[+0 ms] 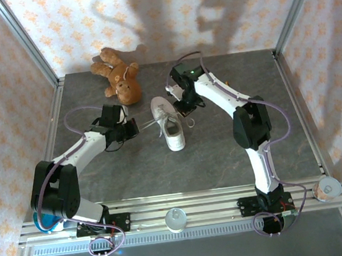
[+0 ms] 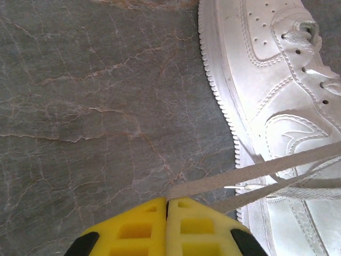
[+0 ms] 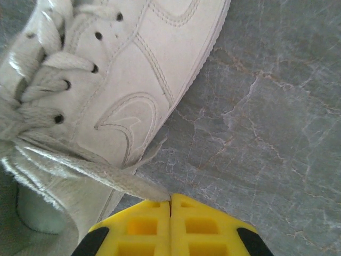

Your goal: Tie the shoes

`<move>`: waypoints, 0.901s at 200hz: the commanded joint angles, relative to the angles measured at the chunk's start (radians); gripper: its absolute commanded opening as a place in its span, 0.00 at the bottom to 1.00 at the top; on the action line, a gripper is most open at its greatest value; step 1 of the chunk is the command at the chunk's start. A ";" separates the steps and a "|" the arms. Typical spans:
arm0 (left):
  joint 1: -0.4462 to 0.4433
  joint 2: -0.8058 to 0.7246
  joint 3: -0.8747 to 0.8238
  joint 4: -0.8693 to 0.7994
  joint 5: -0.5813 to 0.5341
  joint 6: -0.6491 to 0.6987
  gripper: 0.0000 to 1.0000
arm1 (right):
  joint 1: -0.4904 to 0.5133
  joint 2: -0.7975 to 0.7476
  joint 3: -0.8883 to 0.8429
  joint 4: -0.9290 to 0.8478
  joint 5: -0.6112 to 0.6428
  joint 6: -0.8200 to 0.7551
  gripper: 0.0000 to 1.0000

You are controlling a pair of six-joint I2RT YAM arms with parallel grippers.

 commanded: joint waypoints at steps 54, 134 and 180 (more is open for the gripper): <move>0.012 -0.019 -0.004 -0.107 -0.073 0.061 0.16 | -0.052 -0.077 -0.093 0.111 0.145 0.085 0.44; 0.051 -0.076 0.125 -0.241 -0.121 0.077 0.53 | -0.110 -0.304 -0.346 0.243 -0.091 0.242 0.52; 0.069 -0.094 0.109 -0.194 -0.070 0.048 0.55 | -0.081 -0.351 -0.584 0.417 -0.266 0.382 0.46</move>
